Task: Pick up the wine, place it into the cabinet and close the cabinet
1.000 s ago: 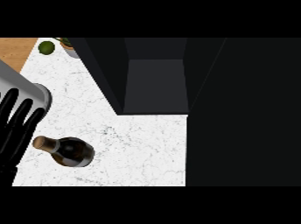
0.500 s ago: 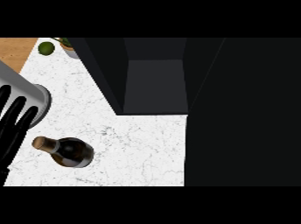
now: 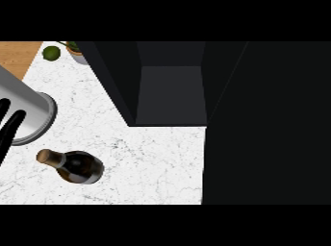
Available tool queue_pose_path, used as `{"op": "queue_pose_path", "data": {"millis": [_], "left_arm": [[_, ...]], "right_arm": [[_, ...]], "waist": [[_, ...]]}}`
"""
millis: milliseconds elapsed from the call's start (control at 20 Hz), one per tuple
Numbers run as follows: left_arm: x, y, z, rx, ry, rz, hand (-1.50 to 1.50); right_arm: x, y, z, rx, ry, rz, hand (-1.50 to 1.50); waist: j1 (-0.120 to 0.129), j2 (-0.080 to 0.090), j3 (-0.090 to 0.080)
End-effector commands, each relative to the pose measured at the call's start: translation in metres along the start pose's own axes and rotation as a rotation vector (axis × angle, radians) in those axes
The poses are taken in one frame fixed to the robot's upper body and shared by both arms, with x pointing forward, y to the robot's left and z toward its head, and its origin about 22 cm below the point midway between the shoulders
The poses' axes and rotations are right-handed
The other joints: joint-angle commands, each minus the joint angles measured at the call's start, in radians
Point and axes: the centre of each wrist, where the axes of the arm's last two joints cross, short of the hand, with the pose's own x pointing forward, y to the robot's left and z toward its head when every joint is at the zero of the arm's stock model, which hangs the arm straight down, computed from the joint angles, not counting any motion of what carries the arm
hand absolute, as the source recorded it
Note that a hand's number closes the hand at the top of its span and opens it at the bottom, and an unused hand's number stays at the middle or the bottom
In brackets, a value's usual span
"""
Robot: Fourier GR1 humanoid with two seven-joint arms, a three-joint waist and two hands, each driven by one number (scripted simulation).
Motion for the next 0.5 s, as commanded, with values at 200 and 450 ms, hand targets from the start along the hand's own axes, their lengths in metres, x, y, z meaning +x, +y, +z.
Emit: {"op": "queue_pose_path", "data": {"millis": [200, 450], "left_arm": [[0.014, 0.009, 0.027, 0.05, -0.113, -0.003, -1.5], [0.008, 0.022, 0.02, 0.069, -0.081, -0.05, -1.5]], "right_arm": [[0.052, 0.017, 0.034, 0.012, -0.115, -0.027, -1.5], [0.046, 0.009, 0.029, -0.011, -0.1, -0.042, -1.5]], "waist": [[0.0, 0.002, -0.001], [0.003, 0.007, -0.001]]}}
